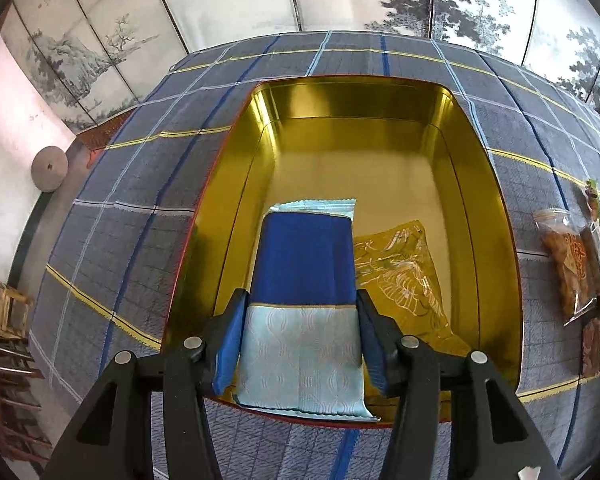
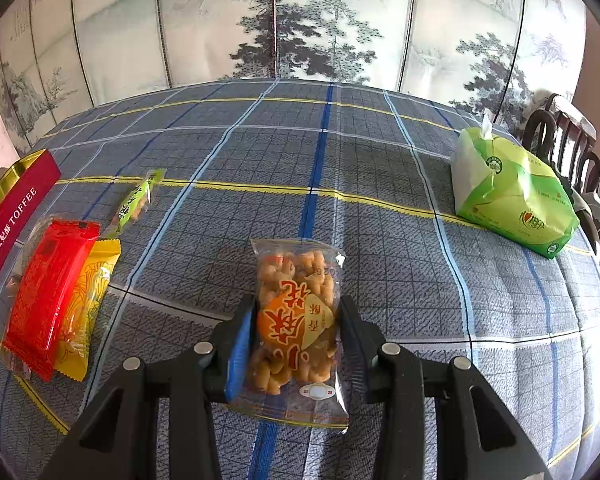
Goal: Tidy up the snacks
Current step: 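Lower the wafer pack into the gold tin and open the left gripper, then carry the peanut bag with the right gripper into the tin and release it, then grasp the red wrapped snack on the table with the right gripper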
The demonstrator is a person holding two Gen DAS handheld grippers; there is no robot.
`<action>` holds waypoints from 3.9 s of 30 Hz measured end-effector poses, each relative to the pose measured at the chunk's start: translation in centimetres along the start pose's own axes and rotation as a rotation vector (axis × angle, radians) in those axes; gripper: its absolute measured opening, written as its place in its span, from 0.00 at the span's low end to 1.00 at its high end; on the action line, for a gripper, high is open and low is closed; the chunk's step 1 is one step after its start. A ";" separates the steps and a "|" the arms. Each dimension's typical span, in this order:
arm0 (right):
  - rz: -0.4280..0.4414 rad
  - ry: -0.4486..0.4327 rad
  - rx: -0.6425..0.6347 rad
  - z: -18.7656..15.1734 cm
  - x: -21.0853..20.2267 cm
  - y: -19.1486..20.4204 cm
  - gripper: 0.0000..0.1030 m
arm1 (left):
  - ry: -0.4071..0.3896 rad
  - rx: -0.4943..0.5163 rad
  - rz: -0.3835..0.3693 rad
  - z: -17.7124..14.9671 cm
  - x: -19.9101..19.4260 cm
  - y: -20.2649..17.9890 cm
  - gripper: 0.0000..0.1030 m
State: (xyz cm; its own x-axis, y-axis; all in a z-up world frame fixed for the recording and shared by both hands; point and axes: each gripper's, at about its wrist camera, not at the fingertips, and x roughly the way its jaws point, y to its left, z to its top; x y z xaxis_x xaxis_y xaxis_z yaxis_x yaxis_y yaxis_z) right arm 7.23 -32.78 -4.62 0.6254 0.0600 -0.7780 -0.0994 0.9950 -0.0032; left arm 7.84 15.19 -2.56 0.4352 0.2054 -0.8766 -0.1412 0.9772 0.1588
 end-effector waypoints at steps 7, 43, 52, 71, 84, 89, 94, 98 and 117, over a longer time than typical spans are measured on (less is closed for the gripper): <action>-0.019 0.001 0.017 0.0 0.0 0.1 0.40 | -0.019 -0.012 -0.011 -0.1 -0.8 0.3 0.53; 0.014 -0.016 0.051 3.9 -4.2 9.5 0.39 | -0.140 -0.084 -0.048 -2.7 -5.6 2.2 0.85; 0.217 -0.024 -0.060 5.0 -6.0 20.5 0.39 | -0.172 -0.153 -0.026 -3.4 -6.7 5.7 0.88; 0.339 0.014 -0.274 4.8 -4.8 35.6 0.39 | -0.134 -0.283 0.032 -6.9 -6.7 12.8 0.88; 0.329 0.040 -0.301 4.3 -3.3 37.2 0.39 | -0.121 -0.320 0.034 -7.6 -6.8 14.4 0.88; 0.347 0.068 -0.306 4.1 -2.7 37.7 0.39 | -0.120 -0.314 0.026 -7.7 -6.7 14.2 0.88; 0.365 0.083 -0.302 3.7 -2.3 37.8 0.40 | -0.118 -0.311 0.028 -7.7 -6.8 13.8 0.88; 0.375 0.052 -0.288 3.9 -3.3 37.0 0.47 | -0.119 -0.319 0.020 -7.6 -6.8 13.4 0.88; 0.114 0.021 -0.125 3.7 -5.2 19.3 0.55 | -0.141 -0.179 -0.056 -5.7 -7.8 6.0 0.88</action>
State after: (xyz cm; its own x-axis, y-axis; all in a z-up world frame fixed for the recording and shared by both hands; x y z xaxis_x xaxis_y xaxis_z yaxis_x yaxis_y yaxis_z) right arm 4.91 -13.58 1.64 0.5886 0.1695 -0.7905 -0.2654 0.9641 0.0090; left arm -1.44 19.11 2.60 0.5647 0.1688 -0.8078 -0.2634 0.9645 0.0174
